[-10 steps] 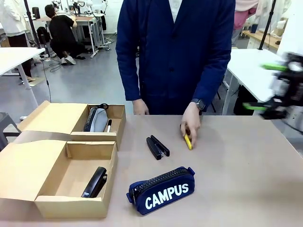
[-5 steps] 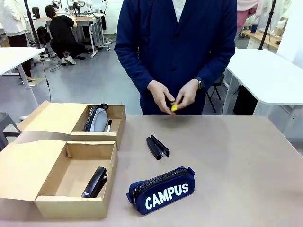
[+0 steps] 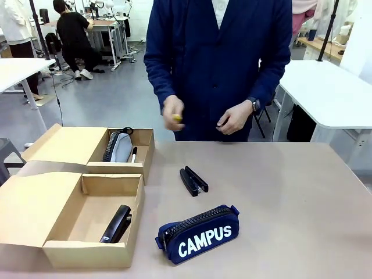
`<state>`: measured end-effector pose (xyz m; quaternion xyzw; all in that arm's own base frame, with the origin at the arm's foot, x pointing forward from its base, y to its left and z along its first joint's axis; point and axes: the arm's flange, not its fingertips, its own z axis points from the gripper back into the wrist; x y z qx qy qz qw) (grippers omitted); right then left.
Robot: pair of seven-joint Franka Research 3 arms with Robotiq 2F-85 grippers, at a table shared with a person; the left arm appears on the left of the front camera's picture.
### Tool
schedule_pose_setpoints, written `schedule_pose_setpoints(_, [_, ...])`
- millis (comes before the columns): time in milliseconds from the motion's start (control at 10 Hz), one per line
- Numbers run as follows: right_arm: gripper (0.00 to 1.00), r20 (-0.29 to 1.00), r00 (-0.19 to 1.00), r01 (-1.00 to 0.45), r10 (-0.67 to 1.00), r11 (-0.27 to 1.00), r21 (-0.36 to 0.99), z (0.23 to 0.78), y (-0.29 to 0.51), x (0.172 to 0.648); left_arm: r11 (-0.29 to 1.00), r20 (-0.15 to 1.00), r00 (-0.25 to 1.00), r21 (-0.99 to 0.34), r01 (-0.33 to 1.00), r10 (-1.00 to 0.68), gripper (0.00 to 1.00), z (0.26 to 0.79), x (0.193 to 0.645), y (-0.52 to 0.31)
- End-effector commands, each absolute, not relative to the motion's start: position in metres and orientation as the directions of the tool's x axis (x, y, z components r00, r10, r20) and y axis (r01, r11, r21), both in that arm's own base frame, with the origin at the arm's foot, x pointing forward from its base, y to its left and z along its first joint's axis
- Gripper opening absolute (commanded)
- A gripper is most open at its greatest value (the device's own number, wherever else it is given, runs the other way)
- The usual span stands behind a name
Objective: Place items inside the box.
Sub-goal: Pick up a Pencil pouch or Stapler and place it inside the Mailer Box closest to the robot.
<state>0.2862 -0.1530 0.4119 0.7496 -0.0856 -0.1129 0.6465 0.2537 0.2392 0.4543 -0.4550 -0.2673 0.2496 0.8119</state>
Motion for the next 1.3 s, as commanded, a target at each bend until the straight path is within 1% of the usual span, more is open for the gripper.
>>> schedule_pose_setpoints(0, [1.0,-0.061,0.96,0.019,-0.273,-0.156,0.988,0.416,-0.155,0.283,0.459,0.226,0.731,-0.878,-0.133,0.643,1.0,0.454,0.254,0.239])
schedule_pose_setpoints(1000, [1.0,-0.059,0.96,0.017,-0.274,-0.151,0.988,0.412,-0.153,0.286,0.459,0.226,0.731,-0.878,-0.133,0.643,1.0,0.454,0.254,0.239])
schedule_pose_setpoints(1100, [1.0,0.002,0.963,-0.018,-0.269,-0.057,0.998,0.423,-0.134,0.289,0.459,0.226,0.731,-0.878,-0.133,0.643,1.0,0.454,0.254,0.239])
schedule_pose_setpoints(1200, [1.0,0.088,0.975,-0.08,-0.203,0.047,0.996,0.437,-0.105,0.298,0.459,0.226,0.731,-0.878,-0.133,0.643,1.0,0.454,0.254,0.239])
